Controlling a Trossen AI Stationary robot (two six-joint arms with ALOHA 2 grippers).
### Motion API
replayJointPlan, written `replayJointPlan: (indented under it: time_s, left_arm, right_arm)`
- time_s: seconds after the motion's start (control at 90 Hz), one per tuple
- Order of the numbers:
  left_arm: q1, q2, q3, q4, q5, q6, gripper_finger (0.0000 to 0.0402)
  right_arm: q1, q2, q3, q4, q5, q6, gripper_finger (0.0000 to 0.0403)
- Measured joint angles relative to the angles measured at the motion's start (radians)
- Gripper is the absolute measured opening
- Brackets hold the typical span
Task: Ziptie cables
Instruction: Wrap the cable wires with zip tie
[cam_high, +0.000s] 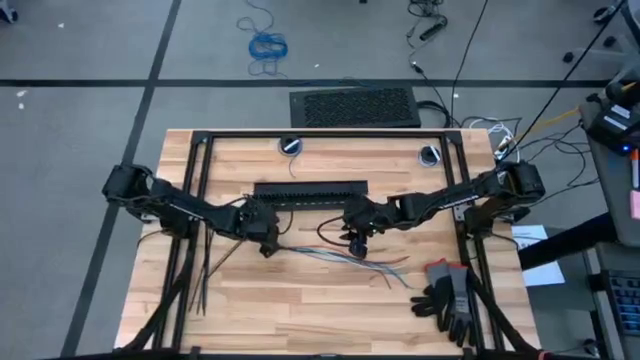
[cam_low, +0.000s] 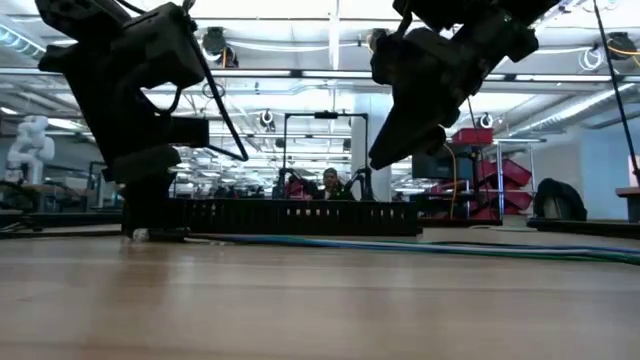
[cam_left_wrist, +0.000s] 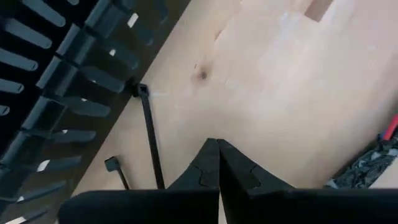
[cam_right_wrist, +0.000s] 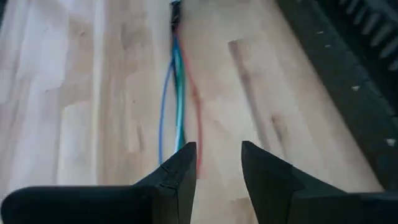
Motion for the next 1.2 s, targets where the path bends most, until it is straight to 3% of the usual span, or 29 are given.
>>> replayJointPlan:
  time_s: [0.256,0.478,0.733,1.0,1.2]
  left_arm:
    - [-0.001,-0.001,-0.001,0.008,-0.035,-0.031,0.0]
    - [-0.001,-0.068,-0.002,-0.017,-0.064,-0.042,0.0]
    - [0.041,-0.155,-0.003,-0.227,-0.15,-0.189,0.0003]
    - [0.082,-0.128,-0.038,-0.049,-0.038,-0.086,0.0063]
    - [0.093,-0.054,-0.046,0.021,-0.046,-0.076,0.0078]
  right_arm:
    - [0.009,0.0,0.0,-0.01,0.239,0.004,0.0118]
    - [0.01,0.0,0.0,-0.005,0.239,-0.005,0.0118]
    - [0.01,0.0,0.0,-0.004,0.239,-0.003,0.0118]
    - [0.01,0.0,0.0,0.0,0.239,-0.007,0.0118]
    - [0.01,0.0,0.0,-0.005,0.238,-0.006,0.0118]
